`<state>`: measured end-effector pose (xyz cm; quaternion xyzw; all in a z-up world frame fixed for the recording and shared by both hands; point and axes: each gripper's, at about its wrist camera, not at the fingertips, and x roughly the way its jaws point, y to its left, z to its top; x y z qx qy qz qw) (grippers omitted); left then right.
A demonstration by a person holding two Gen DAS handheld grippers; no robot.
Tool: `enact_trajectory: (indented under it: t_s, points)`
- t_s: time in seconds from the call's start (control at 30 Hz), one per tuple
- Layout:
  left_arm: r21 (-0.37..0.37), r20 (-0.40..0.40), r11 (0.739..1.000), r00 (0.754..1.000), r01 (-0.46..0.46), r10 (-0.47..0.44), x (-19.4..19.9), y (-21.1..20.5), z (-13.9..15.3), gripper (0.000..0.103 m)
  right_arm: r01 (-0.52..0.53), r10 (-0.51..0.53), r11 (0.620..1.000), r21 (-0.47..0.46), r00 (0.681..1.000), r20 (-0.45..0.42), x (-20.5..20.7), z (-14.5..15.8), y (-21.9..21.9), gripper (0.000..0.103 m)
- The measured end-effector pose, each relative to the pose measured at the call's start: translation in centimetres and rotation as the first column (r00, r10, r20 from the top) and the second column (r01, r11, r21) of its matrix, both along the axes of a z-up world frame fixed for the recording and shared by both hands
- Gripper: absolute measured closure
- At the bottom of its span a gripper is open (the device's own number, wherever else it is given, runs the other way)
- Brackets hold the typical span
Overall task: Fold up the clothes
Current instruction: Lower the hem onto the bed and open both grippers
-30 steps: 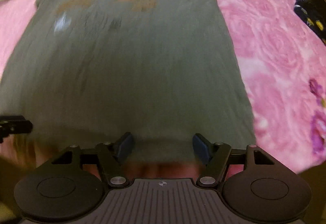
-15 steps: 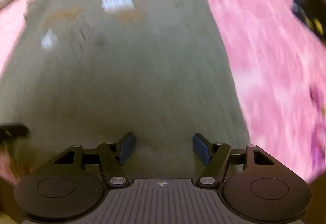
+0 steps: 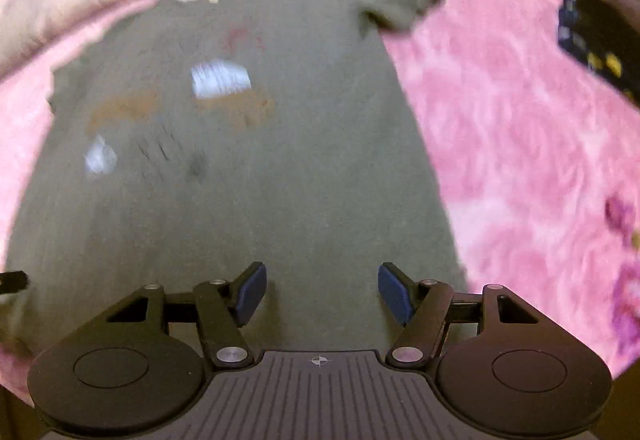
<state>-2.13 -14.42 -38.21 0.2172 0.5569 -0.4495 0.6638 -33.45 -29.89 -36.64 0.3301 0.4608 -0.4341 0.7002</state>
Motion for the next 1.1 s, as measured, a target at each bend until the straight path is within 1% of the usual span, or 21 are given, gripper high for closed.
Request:
enact_trajectory:
  t_s: [0.07, 0.13, 0.2, 0.23, 0.3, 0.33, 0.37, 0.43, 0.53, 0.57, 0.63, 0.77, 0.83, 0.93, 1.1]
  points:
    - [0.039, -0.012, 0.999, 1.0, 0.027, -0.027, -0.5, 1.5, 0.1, 0.081, 0.014, -0.013, 0.999, 0.035, 0.999, -0.035, -1.1, -1.1, 1.4, 0.037]
    - [0.104, -0.052, 0.994, 0.998, 0.034, -0.028, -0.7, 3.4, 0.5, 0.081, 0.039, -0.035, 0.996, 0.076, 0.998, -0.053, -2.5, -0.8, 3.2, 0.037]
    - [0.192, -0.091, 0.981, 0.996, 0.034, -0.017, -0.6, 4.6, 0.8, 0.081, 0.104, -0.087, 0.979, 0.178, 0.991, -0.103, -3.6, -0.7, 4.2, 0.037]
    - [0.225, -0.101, 0.974, 0.995, 0.036, -0.014, -0.5, 4.8, 1.3, 0.081, 0.128, -0.104, 0.97, 0.209, 0.987, -0.123, -3.9, -0.4, 4.5, 0.037]
    - [0.239, -0.09, 0.97, 0.996, 0.042, -0.021, -0.2, 4.6, 3.4, 0.081, 0.153, -0.124, 0.962, 0.227, 0.983, -0.136, -4.1, 0.9, 4.9, 0.037]
    - [0.246, -0.085, 0.968, 0.996, 0.044, -0.024, -0.1, 4.4, 4.4, 0.081, 0.151, -0.126, 0.964, 0.221, 0.984, -0.125, -3.9, 1.9, 5.1, 0.037]
    - [0.243, -0.079, 0.969, 0.996, 0.047, -0.028, 0.2, 4.2, 5.6, 0.08, 0.145, -0.125, 0.967, 0.209, 0.986, -0.107, -3.5, 3.2, 5.1, 0.037]
    - [0.194, -0.047, 0.98, 0.998, 0.052, -0.044, 1.0, 3.0, 8.9, 0.074, 0.132, -0.122, 0.975, 0.18, 0.99, -0.067, -2.3, 5.9, 5.0, 0.037]
    - [0.121, 0.018, 0.991, 0.998, 0.062, -0.065, 1.8, 1.1, 13.8, 0.07, 0.123, -0.124, 0.983, 0.136, 0.992, 0.003, 0.0, 9.8, 4.8, 0.037]
    - [0.094, 0.041, 0.993, 0.997, 0.065, -0.069, 1.9, 0.5, 15.3, 0.066, 0.122, -0.125, 0.986, 0.117, 0.992, 0.026, 1.0, 10.9, 4.8, 0.037]
    - [0.044, 0.079, 0.996, 0.994, 0.074, -0.078, 2.0, -0.3, 18.2, 0.063, 0.12, -0.126, 0.989, 0.081, 0.99, 0.067, 2.7, 13.2, 4.8, 0.037]
    - [-0.022, 0.125, 0.994, 0.987, 0.103, -0.099, 1.4, -0.8, 22.3, 0.062, 0.124, -0.125, 0.992, 0.012, 0.986, 0.111, 4.5, 17.8, 5.1, 0.037]
    - [-0.035, 0.138, 0.993, 0.985, 0.113, -0.107, 1.1, -0.6, 23.5, 0.062, 0.135, -0.132, 0.991, -0.016, 0.983, 0.125, 4.9, 19.6, 5.6, 0.037]
    - [-0.033, 0.157, 0.992, 0.981, 0.125, -0.118, 0.8, -0.2, 24.7, 0.062, 0.159, -0.153, 0.987, -0.037, 0.98, 0.125, 4.7, 21.5, 6.4, 0.037]
    - [-0.016, 0.192, 0.994, 0.976, 0.112, -0.107, 0.2, 0.2, 26.3, 0.062, 0.175, -0.171, 0.984, -0.03, 0.978, 0.121, 4.2, 22.6, 7.4, 0.037]
